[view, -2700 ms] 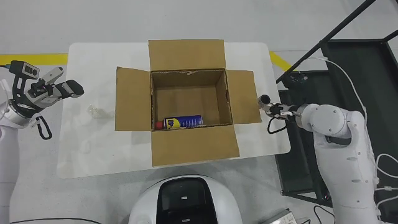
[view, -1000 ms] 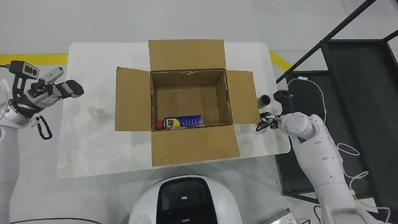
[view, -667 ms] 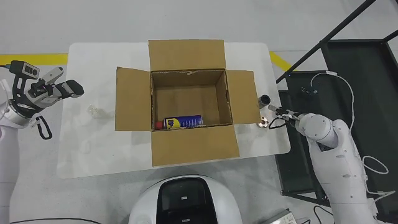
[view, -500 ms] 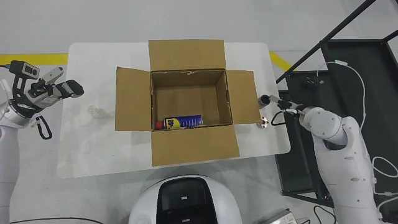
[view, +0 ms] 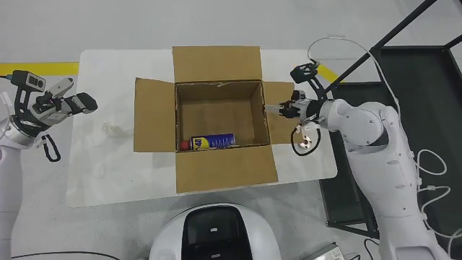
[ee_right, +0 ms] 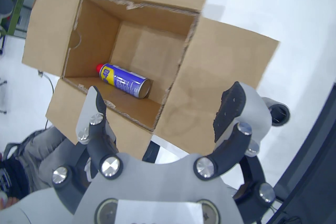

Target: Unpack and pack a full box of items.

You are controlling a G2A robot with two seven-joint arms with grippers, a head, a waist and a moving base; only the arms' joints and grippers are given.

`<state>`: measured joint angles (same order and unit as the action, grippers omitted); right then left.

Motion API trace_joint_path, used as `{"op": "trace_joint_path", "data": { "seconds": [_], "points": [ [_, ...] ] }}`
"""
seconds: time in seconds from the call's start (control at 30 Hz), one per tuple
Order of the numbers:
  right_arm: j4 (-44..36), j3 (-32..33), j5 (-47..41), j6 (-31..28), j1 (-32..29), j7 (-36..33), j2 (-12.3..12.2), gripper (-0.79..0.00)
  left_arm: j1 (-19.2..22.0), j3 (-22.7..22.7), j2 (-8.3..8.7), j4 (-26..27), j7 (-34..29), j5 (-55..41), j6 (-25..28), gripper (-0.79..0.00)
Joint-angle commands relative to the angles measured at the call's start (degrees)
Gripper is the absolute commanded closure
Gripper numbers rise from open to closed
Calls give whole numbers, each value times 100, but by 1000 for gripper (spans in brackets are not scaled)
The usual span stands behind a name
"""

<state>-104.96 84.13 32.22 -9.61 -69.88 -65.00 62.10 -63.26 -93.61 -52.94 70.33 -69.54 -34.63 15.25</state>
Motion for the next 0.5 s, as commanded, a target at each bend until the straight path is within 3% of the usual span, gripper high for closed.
{"op": "trace_joint_path", "data": {
  "seconds": [0.0,0.47],
  "points": [
    [188,-370,-77,-244,219,-132,20,-785,0,0,0,0,0,0,0,-785],
    [176,-385,-81,-277,222,-100,22,-785,0,0,0,0,0,0,0,-785]
  ]
}}
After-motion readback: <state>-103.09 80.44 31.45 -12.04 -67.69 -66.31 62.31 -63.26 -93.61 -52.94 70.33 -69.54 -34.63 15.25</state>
